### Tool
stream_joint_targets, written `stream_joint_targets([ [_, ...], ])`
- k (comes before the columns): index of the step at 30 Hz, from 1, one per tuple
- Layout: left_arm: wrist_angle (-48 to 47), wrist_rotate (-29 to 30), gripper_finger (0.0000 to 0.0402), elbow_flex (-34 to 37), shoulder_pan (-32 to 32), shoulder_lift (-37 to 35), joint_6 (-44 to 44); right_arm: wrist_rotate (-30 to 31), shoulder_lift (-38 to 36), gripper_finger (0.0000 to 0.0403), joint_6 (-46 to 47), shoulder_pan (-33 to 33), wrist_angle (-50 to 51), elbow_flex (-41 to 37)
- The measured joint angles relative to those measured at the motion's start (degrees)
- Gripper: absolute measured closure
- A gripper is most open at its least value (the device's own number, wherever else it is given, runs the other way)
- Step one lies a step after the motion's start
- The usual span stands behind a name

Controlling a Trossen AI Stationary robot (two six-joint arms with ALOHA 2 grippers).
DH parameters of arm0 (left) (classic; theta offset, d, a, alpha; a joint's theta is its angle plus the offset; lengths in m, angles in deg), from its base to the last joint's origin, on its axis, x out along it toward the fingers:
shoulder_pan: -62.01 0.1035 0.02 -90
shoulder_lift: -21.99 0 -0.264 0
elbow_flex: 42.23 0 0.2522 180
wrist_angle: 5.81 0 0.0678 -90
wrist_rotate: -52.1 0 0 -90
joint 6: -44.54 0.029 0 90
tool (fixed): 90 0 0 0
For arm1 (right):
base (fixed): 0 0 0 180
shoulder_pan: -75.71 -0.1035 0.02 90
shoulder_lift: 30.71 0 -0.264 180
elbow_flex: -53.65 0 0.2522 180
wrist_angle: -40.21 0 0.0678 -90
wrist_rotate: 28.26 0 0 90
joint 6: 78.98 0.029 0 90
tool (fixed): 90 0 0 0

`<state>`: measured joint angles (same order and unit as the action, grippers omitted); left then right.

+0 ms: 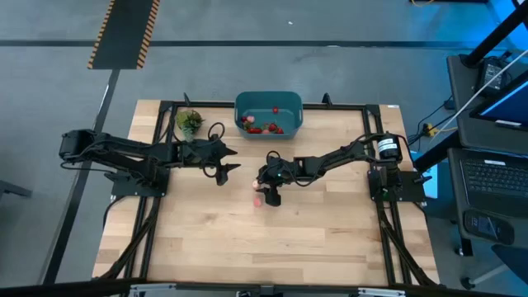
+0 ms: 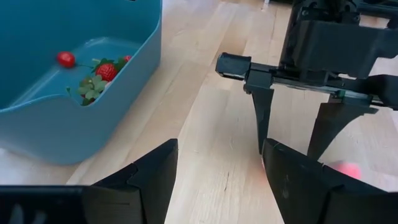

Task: Pick and placing Produce into tupperware
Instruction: Put the pink peach into the blue bin

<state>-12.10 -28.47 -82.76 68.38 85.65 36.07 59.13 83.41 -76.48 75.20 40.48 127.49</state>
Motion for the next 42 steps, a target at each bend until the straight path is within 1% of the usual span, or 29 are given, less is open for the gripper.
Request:
stream_joint_targets([
  [17,-1.42,0.44,0.0174,0.00,0.00,0.00,0.02,0.00,2.59,0.0160,0.17,0.16,-3.45,0.05],
  [23,-1.45,0.44,0.0174,0.00,0.00,0.00,-0.17,0.02,4.18,0.0159,0.17,0.42,-6.67,0.02],
  [27,-1.95,0.44,0.0177,0.00,-0.15,0.00,-0.37,0.02,4.29,0.0159,0.24,0.42,-6.60,0.04],
  [31,-2.41,0.42,0.0201,0.00,-0.21,0.00,-0.11,0.02,4.29,0.0159,0.32,0.42,-6.50,0.04],
  [38,-2.41,0.40,0.0281,0.00,-0.20,0.00,0.00,0.02,4.29,0.0159,0.37,0.42,-6.48,0.04],
  [42,-2.39,0.32,0.0308,0.00,-0.20,0.00,-0.06,0.02,4.29,0.0159,0.41,0.42,-6.46,0.04],
])
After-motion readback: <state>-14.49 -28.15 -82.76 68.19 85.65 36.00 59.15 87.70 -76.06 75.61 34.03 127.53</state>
